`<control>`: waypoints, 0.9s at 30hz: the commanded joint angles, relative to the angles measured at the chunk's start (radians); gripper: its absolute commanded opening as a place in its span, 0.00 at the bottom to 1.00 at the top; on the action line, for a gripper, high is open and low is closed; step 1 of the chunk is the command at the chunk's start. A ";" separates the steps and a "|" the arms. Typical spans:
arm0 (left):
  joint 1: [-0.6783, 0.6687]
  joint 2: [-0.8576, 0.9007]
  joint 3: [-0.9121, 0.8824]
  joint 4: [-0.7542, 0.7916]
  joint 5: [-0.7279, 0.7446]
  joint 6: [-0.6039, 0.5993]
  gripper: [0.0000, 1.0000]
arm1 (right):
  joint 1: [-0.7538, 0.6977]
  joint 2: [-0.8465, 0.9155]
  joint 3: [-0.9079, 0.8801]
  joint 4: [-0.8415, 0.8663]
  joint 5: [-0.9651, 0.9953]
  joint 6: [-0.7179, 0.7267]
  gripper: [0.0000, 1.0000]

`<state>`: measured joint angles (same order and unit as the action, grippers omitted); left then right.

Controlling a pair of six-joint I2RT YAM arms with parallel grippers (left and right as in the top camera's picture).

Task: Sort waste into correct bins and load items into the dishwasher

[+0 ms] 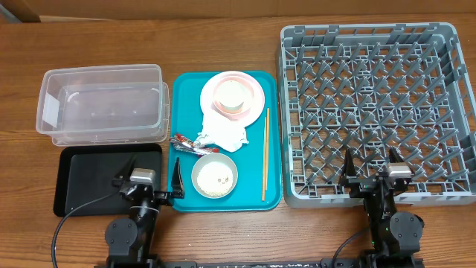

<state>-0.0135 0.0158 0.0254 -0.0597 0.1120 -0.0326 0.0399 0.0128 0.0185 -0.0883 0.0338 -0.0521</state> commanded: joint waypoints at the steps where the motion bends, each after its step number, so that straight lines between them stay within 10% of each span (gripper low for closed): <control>1: 0.001 -0.009 0.086 -0.013 0.059 -0.086 1.00 | -0.002 -0.010 -0.010 0.008 0.009 -0.001 1.00; 15: 0.001 0.393 0.725 -0.303 0.222 0.005 1.00 | -0.002 -0.010 -0.010 0.008 0.009 -0.001 1.00; 27: 0.000 1.242 1.786 -1.252 0.359 0.108 1.00 | -0.002 -0.010 -0.010 0.008 0.009 -0.001 1.00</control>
<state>-0.0135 1.1046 1.6184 -1.1931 0.4301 0.0380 0.0399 0.0128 0.0185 -0.0875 0.0338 -0.0525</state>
